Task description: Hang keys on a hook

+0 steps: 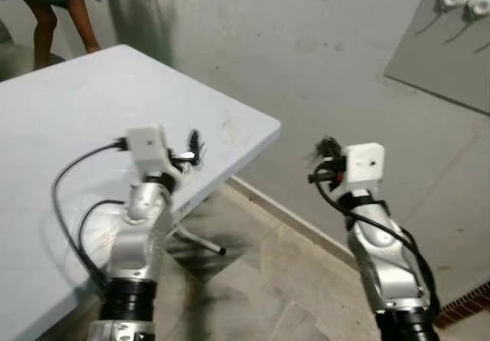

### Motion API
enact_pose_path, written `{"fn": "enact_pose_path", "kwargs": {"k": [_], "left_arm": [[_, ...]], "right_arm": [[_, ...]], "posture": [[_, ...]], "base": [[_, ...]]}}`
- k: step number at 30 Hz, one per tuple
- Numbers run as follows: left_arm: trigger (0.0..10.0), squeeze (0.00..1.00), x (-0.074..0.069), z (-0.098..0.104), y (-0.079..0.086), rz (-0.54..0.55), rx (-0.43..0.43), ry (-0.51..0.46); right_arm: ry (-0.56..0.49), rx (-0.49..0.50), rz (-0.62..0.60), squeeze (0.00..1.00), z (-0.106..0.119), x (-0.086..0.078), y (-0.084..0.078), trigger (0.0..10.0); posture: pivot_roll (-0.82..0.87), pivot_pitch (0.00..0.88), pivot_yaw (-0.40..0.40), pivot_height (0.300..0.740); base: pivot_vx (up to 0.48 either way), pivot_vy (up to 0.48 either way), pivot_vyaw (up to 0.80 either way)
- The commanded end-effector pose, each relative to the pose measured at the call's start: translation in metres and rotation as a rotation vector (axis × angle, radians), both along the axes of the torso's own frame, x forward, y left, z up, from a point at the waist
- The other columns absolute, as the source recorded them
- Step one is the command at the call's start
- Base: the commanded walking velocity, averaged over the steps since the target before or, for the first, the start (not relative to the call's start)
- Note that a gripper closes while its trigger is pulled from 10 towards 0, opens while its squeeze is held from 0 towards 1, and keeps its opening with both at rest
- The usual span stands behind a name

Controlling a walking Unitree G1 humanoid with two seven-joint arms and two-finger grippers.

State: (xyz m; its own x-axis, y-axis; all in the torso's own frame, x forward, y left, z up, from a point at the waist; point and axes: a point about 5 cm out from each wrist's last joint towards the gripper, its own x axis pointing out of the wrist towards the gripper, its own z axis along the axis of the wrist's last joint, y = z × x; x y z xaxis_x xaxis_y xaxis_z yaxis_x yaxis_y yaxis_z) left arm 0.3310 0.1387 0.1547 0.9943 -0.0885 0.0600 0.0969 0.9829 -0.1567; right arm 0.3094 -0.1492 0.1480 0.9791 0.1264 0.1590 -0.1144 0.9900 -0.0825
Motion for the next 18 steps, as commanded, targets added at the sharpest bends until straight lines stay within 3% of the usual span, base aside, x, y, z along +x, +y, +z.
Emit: {"fn": "enact_pose_path", "kwargs": {"k": [1, 18], "left_arm": [[10.0, 0.0, -0.0008, 0.0032, 0.0035, 0.004, 0.018, -0.012], [10.0, 0.0, -0.002, 0.0042, 0.0036, -0.007, 0.02, -0.02]], "right_arm": [[-0.006, 0.0, -0.004, 0.0, 0.0017, 0.0009, -0.0005, 10.0], [-0.006, -0.016, -0.025, 0.0, 0.0034, 0.0017, -0.0081, 10.0]], "posture": [[0.01, 0.019, -0.038, 0.74], [0.01, 0.034, -0.05, 0.74]], "base": [[0.0, 0.0, -0.64], [0.0, 0.0, -0.64]]}}
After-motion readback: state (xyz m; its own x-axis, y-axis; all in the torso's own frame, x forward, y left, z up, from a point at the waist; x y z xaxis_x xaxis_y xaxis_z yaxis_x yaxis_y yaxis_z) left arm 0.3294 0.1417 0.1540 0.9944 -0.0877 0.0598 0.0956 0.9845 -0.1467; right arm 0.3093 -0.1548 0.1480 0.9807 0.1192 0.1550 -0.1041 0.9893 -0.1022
